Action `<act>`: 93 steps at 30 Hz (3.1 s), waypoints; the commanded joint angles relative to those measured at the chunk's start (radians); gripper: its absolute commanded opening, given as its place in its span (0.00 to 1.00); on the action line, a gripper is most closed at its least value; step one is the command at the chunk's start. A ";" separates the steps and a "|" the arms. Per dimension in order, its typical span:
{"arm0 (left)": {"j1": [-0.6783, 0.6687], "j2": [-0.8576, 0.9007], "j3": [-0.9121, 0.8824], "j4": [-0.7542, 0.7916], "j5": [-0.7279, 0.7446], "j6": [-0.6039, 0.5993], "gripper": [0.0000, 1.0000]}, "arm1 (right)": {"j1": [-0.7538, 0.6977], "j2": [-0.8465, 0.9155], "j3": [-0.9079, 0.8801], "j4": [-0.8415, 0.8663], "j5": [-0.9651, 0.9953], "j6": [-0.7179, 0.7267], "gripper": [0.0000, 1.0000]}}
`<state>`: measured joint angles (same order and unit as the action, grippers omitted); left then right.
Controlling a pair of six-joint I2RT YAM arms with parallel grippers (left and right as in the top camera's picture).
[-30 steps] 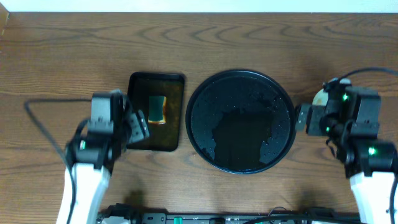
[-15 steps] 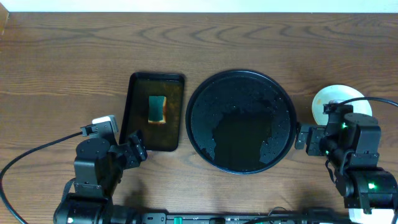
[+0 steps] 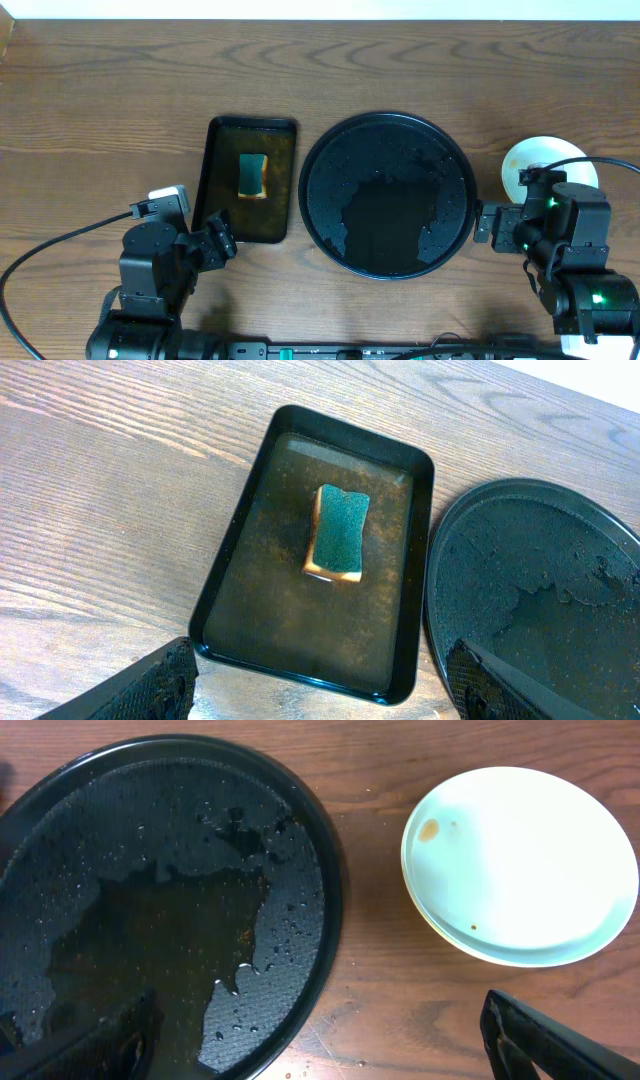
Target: Clean dirty plates on tray and stack at the side
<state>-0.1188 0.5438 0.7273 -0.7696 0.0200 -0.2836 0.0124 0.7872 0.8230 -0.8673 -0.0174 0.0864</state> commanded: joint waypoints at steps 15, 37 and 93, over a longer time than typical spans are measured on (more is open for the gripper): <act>-0.003 0.003 -0.006 0.000 -0.006 0.017 0.80 | 0.008 -0.361 -0.288 0.485 -0.041 -0.036 0.99; -0.003 0.003 -0.006 0.000 -0.006 0.017 0.80 | 0.035 -0.782 -0.818 0.789 -0.040 -0.065 0.99; 0.108 -0.414 -0.437 0.308 -0.028 0.039 0.80 | 0.035 -0.780 -0.818 0.797 -0.040 -0.066 0.99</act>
<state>-0.0250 0.1928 0.3538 -0.5209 0.0002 -0.2604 0.0303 0.0120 0.0067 -0.0669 -0.0532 0.0360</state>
